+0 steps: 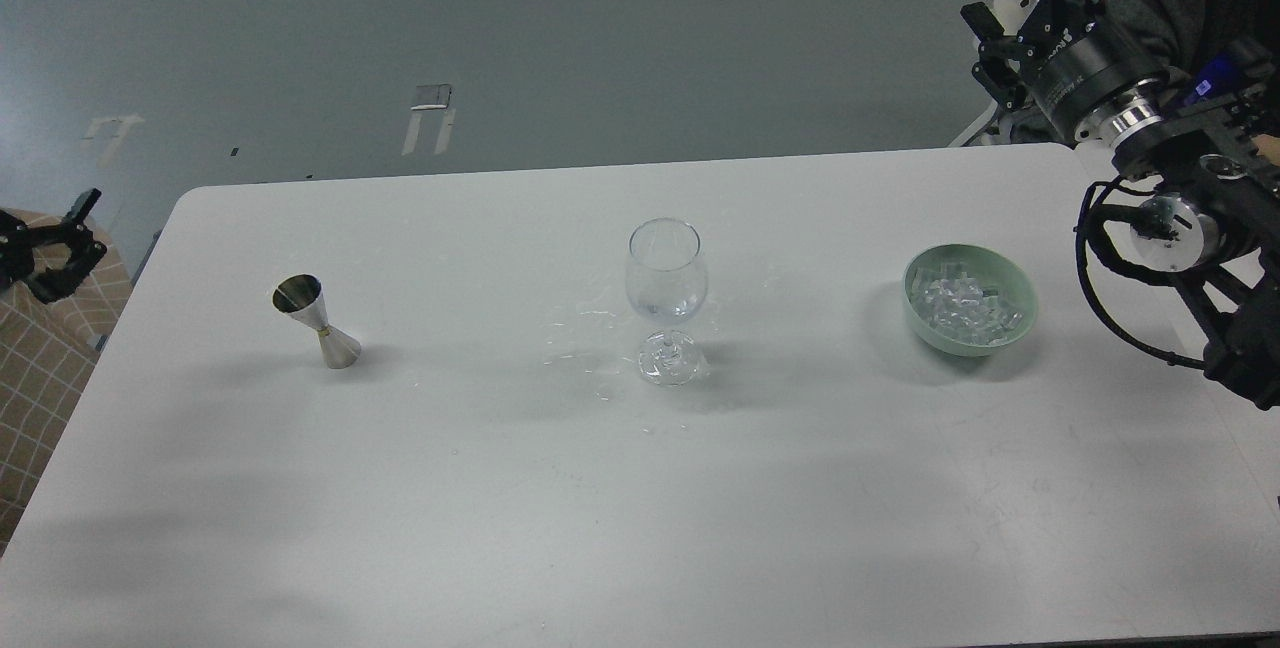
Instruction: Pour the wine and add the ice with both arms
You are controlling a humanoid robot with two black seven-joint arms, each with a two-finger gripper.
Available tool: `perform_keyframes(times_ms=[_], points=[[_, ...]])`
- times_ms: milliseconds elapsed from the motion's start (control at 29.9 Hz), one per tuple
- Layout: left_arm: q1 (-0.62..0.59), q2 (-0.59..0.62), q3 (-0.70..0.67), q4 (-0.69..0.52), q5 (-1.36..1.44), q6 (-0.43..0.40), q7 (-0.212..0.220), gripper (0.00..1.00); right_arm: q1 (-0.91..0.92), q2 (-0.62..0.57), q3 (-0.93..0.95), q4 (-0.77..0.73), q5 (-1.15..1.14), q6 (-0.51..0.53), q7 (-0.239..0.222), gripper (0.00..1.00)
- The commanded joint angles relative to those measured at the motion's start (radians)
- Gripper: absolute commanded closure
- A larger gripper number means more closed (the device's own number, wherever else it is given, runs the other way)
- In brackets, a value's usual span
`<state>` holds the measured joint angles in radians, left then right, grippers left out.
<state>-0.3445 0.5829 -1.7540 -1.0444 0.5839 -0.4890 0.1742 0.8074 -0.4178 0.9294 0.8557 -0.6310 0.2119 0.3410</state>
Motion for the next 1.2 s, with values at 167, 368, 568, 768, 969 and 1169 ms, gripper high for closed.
perform_keyframes(times_ms=[167, 368, 568, 768, 969, 1169], points=[[-0.212, -0.09, 0.221, 0.079, 0.105, 0.0, -0.14, 0.02, 0.137, 0.101, -0.032, -0.116, -0.001, -0.017, -0.002, 0.0], [-0.306, -0.143, 0.378, 0.175, 0.105, 0.0, -0.203, 0.02, 0.165, 0.185, -0.067, -0.164, -0.016, -0.013, 0.004, 0.0], [-0.317, -0.164, 0.399, 0.17, 0.141, 0.0, -0.206, 0.02, 0.161, 0.027, -0.256, -0.062, -0.25, -0.02, 0.004, 0.0], [-0.329, -0.193, 0.399, 0.17, 0.198, 0.0, -0.22, 0.02, 0.078, -0.192, -0.354, 0.159, -0.586, -0.104, 0.004, 0.0], [-0.341, -0.199, 0.399, 0.169, 0.197, 0.0, -0.219, 0.02, -0.007, -0.393, -0.354, 0.292, -0.848, -0.111, 0.01, 0.0], [-0.344, -0.218, 0.399, 0.164, 0.198, 0.0, -0.217, 0.02, -0.115, -0.509, -0.356, 0.372, -0.981, -0.124, 0.01, 0.01]])
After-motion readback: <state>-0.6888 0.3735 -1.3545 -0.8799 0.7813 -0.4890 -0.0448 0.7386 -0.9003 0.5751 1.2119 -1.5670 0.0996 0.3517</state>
